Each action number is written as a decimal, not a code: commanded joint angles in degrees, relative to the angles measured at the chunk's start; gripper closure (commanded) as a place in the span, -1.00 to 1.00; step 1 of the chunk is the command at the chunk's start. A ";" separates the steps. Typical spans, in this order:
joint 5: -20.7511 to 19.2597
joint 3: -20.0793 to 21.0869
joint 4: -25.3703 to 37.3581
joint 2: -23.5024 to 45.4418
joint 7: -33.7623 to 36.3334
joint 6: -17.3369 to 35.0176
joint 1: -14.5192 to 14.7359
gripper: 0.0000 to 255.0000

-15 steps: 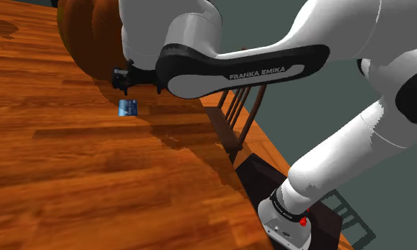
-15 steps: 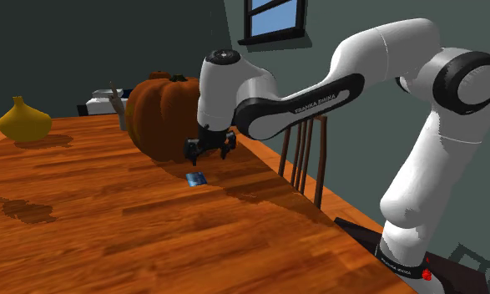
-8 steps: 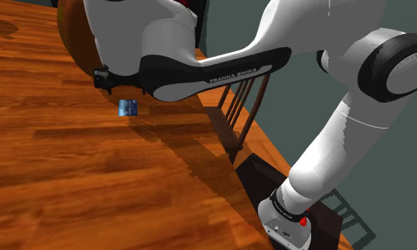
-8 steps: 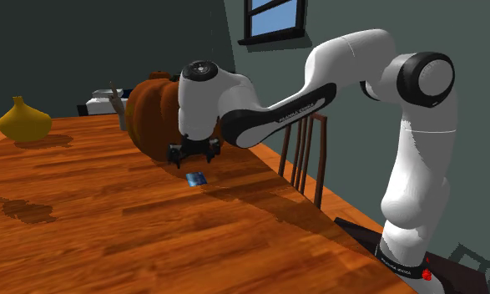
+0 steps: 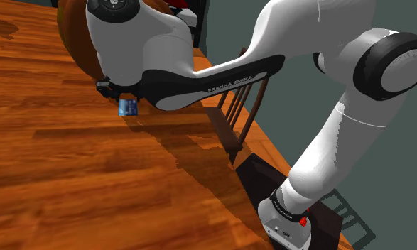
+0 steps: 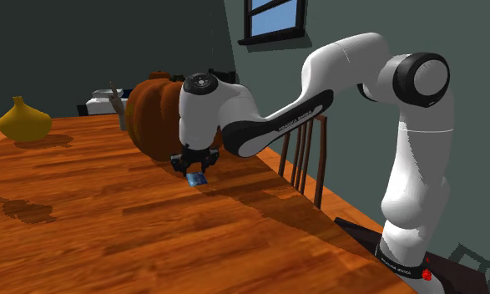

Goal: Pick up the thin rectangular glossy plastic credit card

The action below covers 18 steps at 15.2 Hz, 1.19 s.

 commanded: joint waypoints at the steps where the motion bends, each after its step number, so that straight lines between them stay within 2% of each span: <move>1: -0.03 0.00 -0.02 0.02 0.03 0.02 0.01 1.00; 7: 0.04 0.02 0.02 -0.04 -0.01 -0.04 0.01 1.00; 18: 3.91 0.75 6.27 -2.02 -5.35 -5.64 -0.32 1.00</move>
